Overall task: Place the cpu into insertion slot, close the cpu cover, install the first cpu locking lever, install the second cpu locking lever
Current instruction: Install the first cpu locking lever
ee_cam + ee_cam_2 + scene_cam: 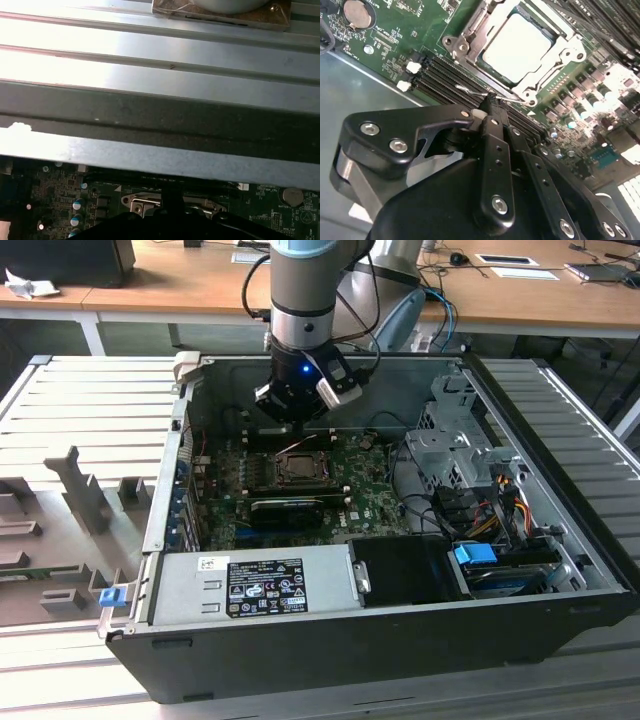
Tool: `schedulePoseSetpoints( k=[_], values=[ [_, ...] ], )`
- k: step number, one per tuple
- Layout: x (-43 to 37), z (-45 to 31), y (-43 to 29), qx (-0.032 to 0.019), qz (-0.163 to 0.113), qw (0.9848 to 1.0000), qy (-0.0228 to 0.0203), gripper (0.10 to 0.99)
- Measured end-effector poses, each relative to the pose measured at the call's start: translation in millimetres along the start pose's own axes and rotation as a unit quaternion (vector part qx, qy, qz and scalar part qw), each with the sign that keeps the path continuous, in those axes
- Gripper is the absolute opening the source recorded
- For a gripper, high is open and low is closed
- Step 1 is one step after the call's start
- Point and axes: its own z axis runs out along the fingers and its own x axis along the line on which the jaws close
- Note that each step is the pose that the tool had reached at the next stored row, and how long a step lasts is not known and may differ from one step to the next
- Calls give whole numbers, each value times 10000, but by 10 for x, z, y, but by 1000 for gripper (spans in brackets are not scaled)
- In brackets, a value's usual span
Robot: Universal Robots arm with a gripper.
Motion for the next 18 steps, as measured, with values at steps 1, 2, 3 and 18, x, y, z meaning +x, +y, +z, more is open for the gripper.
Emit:
schedulePoseSetpoints(
  k=[1, 2, 3, 18],
  values=[
    [-9, 3, 3, 0, 0, 10000, 0, 106],
    [-20, 6, 7, 0, 0, 10000, 0, 106],
    [-31, 10, 11, -1, 0, 10000, -1, 106],
    [-129, 123, -2, -111, 203, 9997, -31, 106]
  ],
)
